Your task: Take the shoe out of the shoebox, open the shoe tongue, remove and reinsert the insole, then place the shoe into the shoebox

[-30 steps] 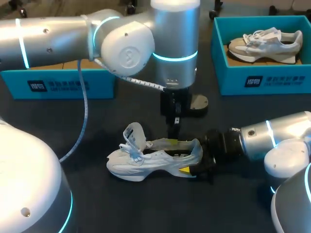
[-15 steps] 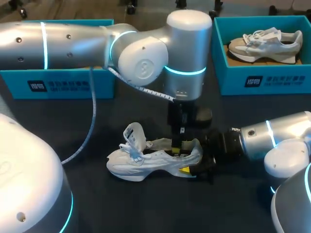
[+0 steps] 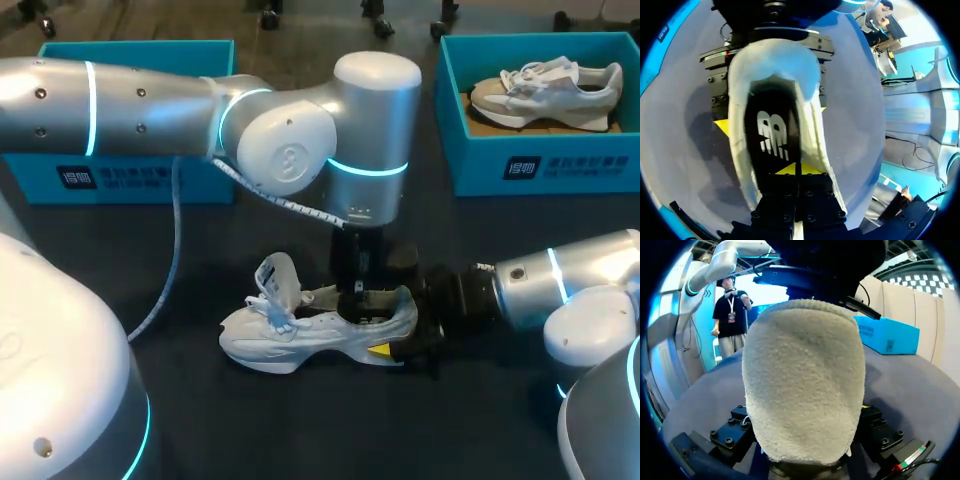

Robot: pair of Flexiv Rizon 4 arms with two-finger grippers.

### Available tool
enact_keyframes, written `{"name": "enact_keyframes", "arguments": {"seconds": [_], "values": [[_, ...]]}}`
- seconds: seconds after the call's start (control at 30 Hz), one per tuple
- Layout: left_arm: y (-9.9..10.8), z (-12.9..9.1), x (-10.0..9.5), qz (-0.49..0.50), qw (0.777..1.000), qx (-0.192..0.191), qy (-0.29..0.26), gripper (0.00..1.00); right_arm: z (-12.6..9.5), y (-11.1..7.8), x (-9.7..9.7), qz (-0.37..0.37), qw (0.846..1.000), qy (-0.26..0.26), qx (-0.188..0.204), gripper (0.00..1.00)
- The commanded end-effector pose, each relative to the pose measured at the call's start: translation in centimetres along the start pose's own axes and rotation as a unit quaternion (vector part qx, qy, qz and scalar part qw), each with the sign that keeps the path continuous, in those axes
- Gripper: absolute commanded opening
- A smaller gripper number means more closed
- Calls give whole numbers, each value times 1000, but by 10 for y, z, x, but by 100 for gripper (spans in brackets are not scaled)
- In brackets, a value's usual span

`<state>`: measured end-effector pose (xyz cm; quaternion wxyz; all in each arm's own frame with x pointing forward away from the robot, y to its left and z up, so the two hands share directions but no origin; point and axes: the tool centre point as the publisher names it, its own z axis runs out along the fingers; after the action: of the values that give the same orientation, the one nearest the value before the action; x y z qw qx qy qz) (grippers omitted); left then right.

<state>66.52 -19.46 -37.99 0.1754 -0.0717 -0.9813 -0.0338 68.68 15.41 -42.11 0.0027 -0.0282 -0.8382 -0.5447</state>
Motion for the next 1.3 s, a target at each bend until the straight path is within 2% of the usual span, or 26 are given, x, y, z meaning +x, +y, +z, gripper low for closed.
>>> {"name": "enact_keyframes", "arguments": {"seconds": [0.03,0.17,0.23,0.47,0.83,0.9,0.93,1.3], "values": [[2,-4,-2,0,1000,0,2,0,0,-4,0,1,1000,0,4,0],[2,-4,-2,0,1000,0,2,0,0,-4,0,1,1000,0,4,0],[1,3,-3,1,1000,-9,5,0,0,-4,0,1,1000,0,4,0],[14,18,4,-6,1000,-14,-2,0,0,-4,0,1,1000,0,4,0],[20,31,10,-13,1000,7,-26,0,0,-4,0,1,1000,0,4,0],[20,32,10,-15,999,7,-36,26,0,-4,0,1,1000,0,4,0],[19,33,10,-16,999,6,-41,31,0,-4,0,1,1000,0,4,0],[7,43,-11,-50,991,-5,-121,24,0,-4,0,1,1000,0,4,0]]}}
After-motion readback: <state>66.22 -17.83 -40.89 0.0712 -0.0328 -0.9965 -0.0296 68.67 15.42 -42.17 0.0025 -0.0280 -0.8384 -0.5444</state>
